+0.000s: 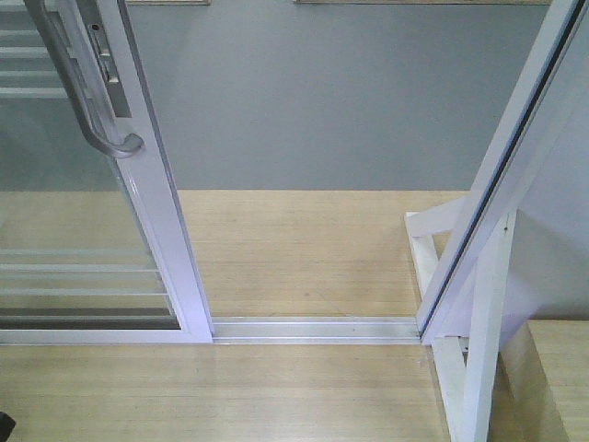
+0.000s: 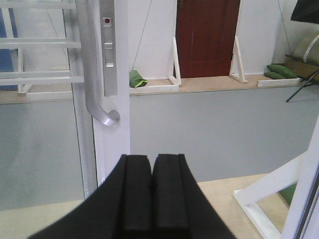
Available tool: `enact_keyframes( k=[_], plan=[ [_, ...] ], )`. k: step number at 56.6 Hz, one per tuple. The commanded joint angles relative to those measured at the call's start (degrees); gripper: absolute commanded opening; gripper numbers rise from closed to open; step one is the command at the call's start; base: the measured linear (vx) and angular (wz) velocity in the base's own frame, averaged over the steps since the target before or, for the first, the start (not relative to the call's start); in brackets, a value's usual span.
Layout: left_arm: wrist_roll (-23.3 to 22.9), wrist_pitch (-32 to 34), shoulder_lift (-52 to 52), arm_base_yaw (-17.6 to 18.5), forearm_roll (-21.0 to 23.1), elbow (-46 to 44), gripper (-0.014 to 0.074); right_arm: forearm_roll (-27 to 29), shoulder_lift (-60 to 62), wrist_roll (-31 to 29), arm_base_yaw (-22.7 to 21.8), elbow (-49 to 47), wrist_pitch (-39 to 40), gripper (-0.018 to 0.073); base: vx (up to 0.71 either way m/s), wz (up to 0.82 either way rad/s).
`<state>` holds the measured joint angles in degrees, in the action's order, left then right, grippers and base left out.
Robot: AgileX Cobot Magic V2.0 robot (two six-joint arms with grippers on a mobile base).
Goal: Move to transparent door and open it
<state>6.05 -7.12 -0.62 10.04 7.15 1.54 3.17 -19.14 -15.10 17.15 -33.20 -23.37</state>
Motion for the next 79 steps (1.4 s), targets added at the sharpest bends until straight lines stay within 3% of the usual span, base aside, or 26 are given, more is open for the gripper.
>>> enact_keyframes(
  k=[1,39,48,66,70,79],
  plan=[
    [0.11,4.78,-0.85,0.16,0.64,-1.38,-0.0006,-0.14,-0.51,-0.03,-0.12,-1.78,4.67,-0.0006,0.0,0.0],
    [0.11,4.78,-0.85,0.16,0.64,-1.38,-0.0006,-1.26,-0.51,-0.03,-0.12,-0.77,5.09,-0.0006,0.0,0.0],
    [0.11,4.78,-0.85,0.16,0.64,-1.38,-0.0006,-2.73,0.24,1.39,-0.12,7.47,10.99,-0.0006,0.0,0.0],
    [0.11,4.78,-0.85,0.16,0.64,-1.38,-0.0006,-3.17,11.46,12.45,-0.12,34.8,32.7,-0.0006,0.0,0.0],
    [0.11,4.78,-0.85,0.16,0.64,-1.38,-0.0006,-3.17,14.63,13.3,-0.12,34.85,26.62,-0.0006,0.0,0.0],
    [0.11,4.78,-0.79,0.16,0.64,-1.38,-0.0006,-4.98,19.55,13.31,-0.17,35.0,25.04,-0.0006,0.0,0.0]
  ],
)
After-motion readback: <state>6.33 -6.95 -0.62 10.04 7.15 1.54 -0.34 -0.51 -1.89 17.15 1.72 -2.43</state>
